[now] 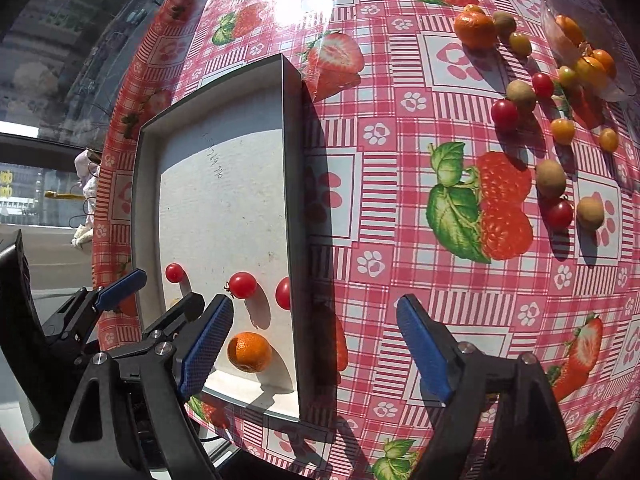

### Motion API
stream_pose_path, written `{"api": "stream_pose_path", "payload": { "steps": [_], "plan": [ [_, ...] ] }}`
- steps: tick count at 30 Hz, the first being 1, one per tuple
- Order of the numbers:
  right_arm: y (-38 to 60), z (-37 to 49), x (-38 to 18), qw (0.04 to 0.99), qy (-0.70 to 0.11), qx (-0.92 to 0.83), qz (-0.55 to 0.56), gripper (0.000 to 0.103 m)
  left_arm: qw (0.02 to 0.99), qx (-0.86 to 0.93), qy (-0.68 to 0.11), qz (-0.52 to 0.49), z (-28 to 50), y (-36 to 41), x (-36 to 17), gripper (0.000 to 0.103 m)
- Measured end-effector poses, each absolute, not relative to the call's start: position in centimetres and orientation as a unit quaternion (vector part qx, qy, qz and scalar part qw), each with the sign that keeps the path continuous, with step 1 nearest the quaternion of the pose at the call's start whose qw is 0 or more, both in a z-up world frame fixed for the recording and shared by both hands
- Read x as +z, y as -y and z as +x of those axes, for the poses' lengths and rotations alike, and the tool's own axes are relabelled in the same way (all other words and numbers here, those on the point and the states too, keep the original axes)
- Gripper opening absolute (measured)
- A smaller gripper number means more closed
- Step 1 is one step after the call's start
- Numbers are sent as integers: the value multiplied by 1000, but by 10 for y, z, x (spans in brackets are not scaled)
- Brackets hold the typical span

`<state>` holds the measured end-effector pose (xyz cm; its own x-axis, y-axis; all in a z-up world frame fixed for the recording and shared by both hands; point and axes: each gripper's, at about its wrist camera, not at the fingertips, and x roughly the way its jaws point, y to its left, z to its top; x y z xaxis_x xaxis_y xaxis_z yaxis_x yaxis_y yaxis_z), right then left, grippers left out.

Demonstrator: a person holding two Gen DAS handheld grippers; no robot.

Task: Organize fruits
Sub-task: 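Move both open tools back over the fruit on the table, then grasp a brownish cherry tomato with the right tool while the left tool grasps a yellow cherry tomato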

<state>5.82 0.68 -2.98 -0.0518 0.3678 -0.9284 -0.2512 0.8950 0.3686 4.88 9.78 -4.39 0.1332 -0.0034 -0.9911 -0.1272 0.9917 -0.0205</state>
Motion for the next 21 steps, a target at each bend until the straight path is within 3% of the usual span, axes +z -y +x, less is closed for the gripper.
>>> {"api": "stream_pose_path", "payload": {
  "steps": [12,21],
  "plan": [
    [122,58,-60,683,-717,105,86,86,753,-61,-655,10,73,3,-41,79],
    [167,48,-68,684,-720,88,76,86,734,-113,-667,59,65,51,-58,79]
  ]
}}
